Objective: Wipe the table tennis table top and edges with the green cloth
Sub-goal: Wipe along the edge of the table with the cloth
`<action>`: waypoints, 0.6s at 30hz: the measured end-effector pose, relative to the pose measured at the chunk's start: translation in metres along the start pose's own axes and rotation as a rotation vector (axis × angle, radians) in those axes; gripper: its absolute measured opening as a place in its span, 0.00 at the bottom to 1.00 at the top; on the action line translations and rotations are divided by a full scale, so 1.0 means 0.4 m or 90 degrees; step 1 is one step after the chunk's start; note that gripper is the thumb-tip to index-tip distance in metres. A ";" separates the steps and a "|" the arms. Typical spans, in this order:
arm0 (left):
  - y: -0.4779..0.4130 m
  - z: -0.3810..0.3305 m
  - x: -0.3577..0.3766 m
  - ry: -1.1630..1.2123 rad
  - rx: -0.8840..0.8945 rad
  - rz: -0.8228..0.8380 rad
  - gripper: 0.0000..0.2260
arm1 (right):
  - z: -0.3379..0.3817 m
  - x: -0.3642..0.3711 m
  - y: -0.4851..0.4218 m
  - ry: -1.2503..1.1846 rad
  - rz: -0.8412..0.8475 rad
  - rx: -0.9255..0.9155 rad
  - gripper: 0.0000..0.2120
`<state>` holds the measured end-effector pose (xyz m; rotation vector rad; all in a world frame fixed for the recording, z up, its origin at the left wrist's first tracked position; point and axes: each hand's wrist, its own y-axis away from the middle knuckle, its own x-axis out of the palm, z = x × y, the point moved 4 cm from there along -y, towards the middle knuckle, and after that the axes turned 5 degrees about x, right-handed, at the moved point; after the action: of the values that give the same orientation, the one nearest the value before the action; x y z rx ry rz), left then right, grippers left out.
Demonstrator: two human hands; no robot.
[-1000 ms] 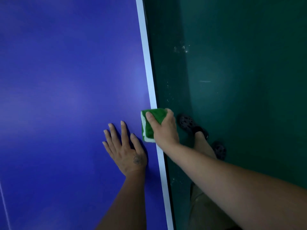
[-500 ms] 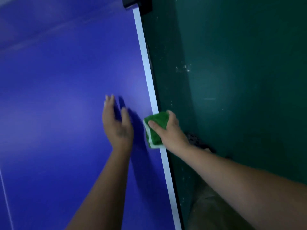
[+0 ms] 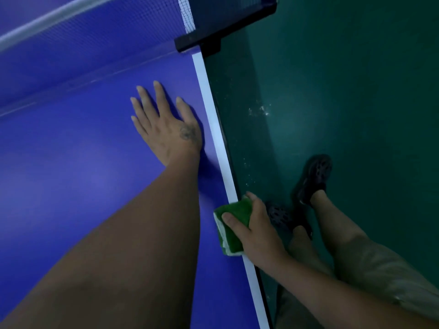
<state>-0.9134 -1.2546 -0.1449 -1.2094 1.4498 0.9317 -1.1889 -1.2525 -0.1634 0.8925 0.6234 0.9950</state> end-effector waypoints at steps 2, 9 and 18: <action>0.001 0.001 0.004 -0.007 -0.001 -0.002 0.28 | 0.090 -0.009 -0.071 -0.007 -0.011 -0.011 0.52; -0.006 0.005 0.004 0.014 0.014 -0.073 0.22 | 0.380 -0.044 -0.277 0.021 -0.032 -0.087 0.51; -0.008 0.003 0.008 0.044 0.023 -0.069 0.21 | 0.250 -0.038 -0.163 0.014 -0.013 -0.053 0.48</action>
<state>-0.9101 -1.2548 -0.1482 -1.2908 1.4336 0.7931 -1.0878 -1.3175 -0.1681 0.8017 0.6040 1.0062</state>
